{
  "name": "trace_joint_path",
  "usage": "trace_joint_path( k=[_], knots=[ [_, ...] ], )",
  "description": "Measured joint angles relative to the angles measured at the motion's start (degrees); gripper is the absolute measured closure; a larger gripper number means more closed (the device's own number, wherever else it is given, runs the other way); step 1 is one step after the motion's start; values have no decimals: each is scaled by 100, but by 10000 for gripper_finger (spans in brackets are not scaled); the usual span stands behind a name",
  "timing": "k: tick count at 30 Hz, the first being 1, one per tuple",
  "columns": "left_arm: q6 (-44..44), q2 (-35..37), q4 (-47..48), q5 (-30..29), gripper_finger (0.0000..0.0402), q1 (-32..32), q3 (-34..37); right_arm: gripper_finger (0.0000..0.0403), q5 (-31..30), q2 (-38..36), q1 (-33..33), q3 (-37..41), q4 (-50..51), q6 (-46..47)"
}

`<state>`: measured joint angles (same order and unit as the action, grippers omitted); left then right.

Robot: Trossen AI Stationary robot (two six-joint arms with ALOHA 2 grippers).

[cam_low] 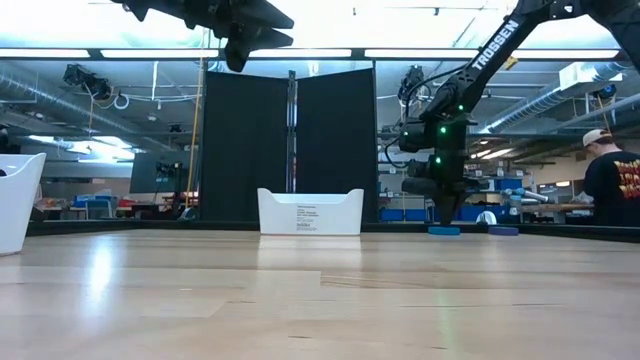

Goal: Sort blocks by size
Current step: Put the blue rectangular block into the bottom white bin

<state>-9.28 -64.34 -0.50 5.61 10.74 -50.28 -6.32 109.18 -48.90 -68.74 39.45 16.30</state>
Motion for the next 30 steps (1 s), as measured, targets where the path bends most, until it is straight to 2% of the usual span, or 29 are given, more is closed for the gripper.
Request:
trace_joint_path(
  k=[13, 30],
  knots=[
    [0, 0, -4, -2, 250, 2, 0, 394, 126, 43, 690, 10, 234, 226],
    [2, -2, -48, -125, 250, 7, 0, 394, 400, 51, 2718, 30, 123, 1051]
  ],
)
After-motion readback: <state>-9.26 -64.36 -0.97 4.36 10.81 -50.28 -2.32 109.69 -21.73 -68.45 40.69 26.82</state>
